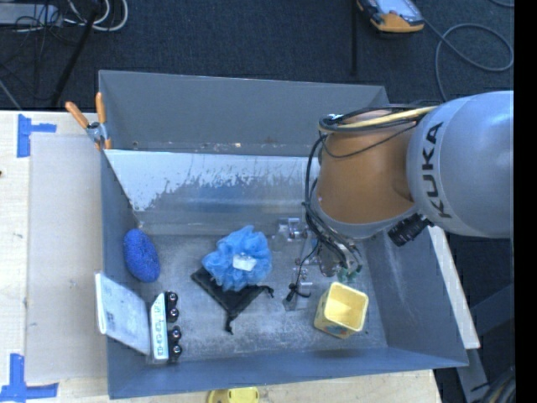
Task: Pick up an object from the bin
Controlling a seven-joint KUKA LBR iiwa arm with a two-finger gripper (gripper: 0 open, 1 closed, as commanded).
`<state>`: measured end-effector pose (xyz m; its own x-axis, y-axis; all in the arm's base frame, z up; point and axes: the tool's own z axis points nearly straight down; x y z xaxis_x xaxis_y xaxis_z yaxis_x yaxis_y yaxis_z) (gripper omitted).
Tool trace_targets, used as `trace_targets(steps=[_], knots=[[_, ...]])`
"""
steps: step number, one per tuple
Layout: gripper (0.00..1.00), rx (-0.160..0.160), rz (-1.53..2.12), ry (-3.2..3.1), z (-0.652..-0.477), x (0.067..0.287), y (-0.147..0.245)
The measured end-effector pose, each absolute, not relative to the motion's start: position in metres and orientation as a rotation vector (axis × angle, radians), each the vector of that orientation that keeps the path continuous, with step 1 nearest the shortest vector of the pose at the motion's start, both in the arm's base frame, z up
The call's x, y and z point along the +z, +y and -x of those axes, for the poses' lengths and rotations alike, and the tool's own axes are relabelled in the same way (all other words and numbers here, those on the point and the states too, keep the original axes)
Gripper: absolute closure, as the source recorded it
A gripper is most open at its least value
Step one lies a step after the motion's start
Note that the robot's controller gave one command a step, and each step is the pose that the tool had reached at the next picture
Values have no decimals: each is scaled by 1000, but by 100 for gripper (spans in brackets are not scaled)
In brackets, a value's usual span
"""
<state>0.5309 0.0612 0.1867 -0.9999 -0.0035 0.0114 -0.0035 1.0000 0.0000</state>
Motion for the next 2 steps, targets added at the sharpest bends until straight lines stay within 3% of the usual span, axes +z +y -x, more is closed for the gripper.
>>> trace_targets(steps=[1,2], knots=[[0,-1,-2,-3139,-533,191,61],[0,0,-164,-3137,-534,142,74]])
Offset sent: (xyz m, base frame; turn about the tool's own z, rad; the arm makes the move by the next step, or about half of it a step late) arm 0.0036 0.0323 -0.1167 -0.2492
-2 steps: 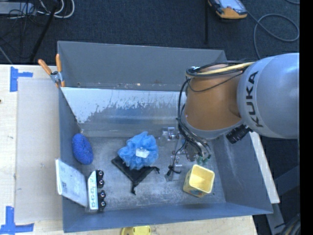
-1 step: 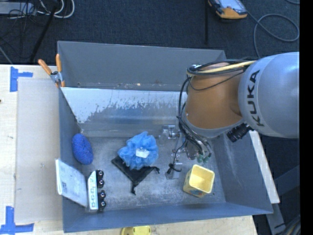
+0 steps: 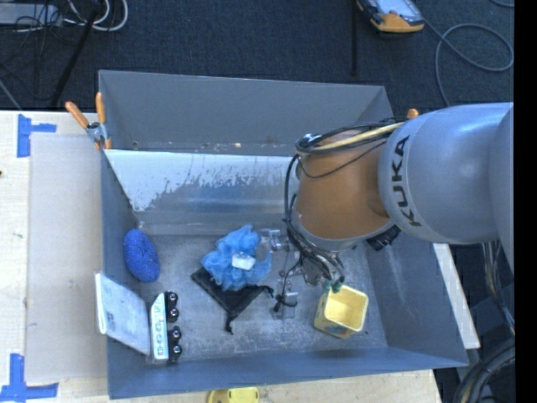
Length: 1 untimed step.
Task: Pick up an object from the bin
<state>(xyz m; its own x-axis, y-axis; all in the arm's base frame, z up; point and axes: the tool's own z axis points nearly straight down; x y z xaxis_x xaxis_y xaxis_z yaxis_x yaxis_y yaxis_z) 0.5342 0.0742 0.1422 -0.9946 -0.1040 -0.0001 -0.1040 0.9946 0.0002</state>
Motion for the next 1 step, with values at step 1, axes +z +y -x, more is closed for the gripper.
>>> trace_targets(steps=[1], knots=[[0,1,554,3093,-584,150,111]])
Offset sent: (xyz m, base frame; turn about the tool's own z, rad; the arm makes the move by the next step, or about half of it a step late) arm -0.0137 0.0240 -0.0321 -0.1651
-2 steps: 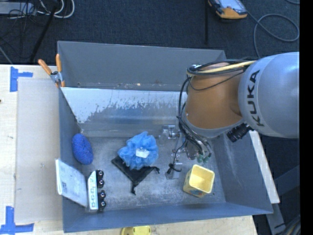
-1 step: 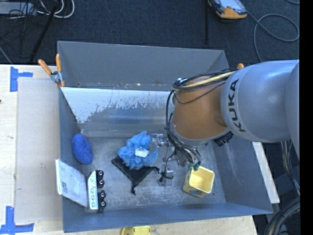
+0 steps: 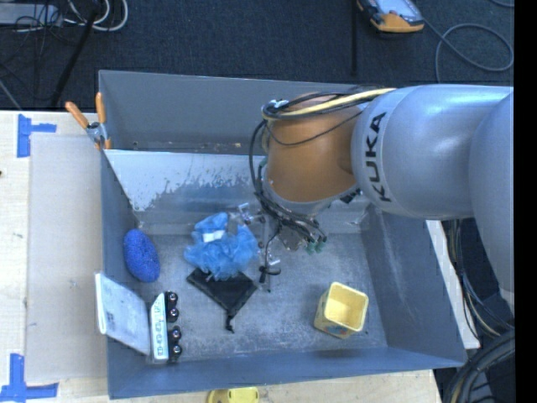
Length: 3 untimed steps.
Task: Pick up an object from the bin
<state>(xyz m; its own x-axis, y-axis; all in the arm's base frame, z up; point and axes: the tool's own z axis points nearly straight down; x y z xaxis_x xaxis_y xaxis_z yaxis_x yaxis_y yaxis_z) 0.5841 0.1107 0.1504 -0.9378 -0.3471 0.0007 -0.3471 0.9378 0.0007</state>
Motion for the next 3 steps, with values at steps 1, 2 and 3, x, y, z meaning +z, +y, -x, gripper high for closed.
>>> trace_targets(steps=[1,2,3], knots=[[0,-1,-460,-3109,-544,124,104],[0,0,-787,-3045,-563,100,123],[100,-5,-938,-3003,-554,72,129]])
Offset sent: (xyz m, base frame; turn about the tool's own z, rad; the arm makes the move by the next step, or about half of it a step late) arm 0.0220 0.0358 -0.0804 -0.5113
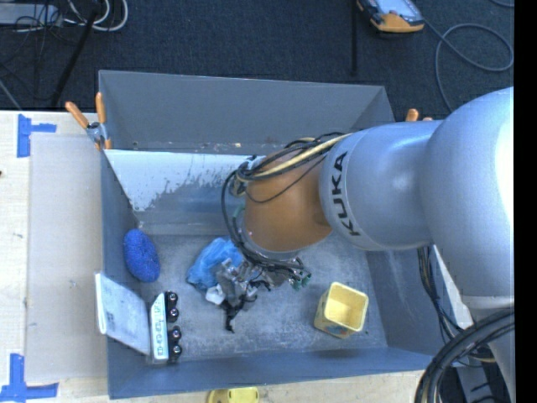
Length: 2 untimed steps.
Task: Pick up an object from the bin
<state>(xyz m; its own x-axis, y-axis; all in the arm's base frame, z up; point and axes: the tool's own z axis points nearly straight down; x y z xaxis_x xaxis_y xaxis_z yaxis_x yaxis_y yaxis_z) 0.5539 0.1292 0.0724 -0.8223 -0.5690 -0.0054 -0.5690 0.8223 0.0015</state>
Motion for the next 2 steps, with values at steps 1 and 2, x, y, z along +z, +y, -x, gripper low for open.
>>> trace_targets(steps=[1,2], knots=[[100,5,935,2994,-554,72,129],[100,5,934,2995,-554,73,129]])
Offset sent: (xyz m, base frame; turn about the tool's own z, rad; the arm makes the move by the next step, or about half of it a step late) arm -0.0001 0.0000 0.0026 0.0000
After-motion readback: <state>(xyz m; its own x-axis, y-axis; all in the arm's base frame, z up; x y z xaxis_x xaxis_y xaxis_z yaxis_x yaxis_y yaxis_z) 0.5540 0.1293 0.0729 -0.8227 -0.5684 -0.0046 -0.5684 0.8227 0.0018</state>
